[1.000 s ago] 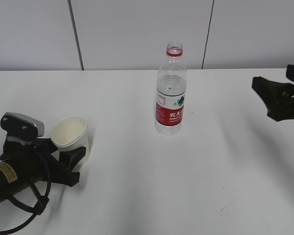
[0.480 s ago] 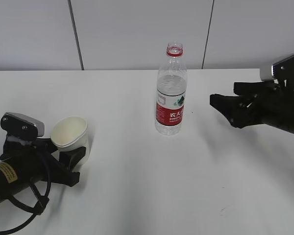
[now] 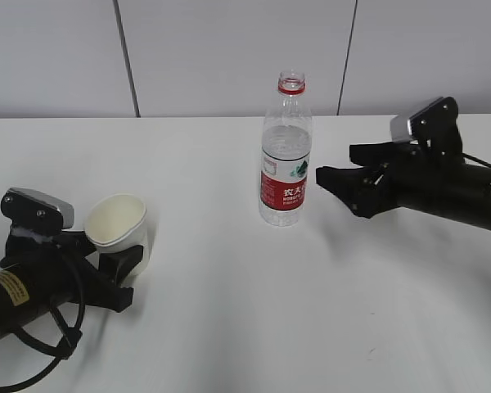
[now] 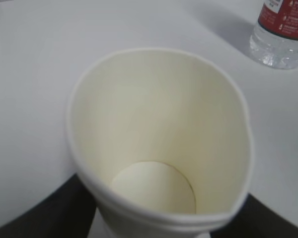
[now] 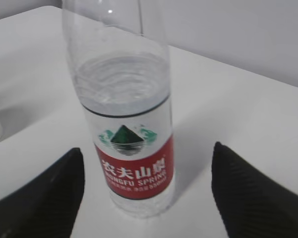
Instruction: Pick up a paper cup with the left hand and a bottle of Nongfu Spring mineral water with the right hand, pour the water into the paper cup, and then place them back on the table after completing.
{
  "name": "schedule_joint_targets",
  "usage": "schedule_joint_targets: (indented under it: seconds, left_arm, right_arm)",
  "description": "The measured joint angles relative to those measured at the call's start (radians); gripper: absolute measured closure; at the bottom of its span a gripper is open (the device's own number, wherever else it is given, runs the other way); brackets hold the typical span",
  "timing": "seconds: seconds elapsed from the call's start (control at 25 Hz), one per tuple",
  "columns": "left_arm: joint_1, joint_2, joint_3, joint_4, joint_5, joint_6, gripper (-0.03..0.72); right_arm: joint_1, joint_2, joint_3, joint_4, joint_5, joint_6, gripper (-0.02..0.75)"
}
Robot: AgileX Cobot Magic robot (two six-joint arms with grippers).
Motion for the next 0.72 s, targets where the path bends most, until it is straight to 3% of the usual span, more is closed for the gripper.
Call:
schedule_joint_targets:
  seconds: [0.2,0.44,0.72]
  left_arm:
    - [0.0,0.0,0.0,0.0,0.0,0.0,0.282]
    - [0.0,0.0,0.0,0.002,0.0,0.0,0.282]
    - [0.0,0.0,0.0,0.003,0.0,0.0,0.282]
  right_arm:
    - [0.072,0.061,-0.07,0.034,0.081,0.001,0.15]
    - [0.108,0.127,-0.151,0.08,0.12,0.002,0.075]
    - [0.134,0.19,-0.221,0.075,0.124,0.002,0.066]
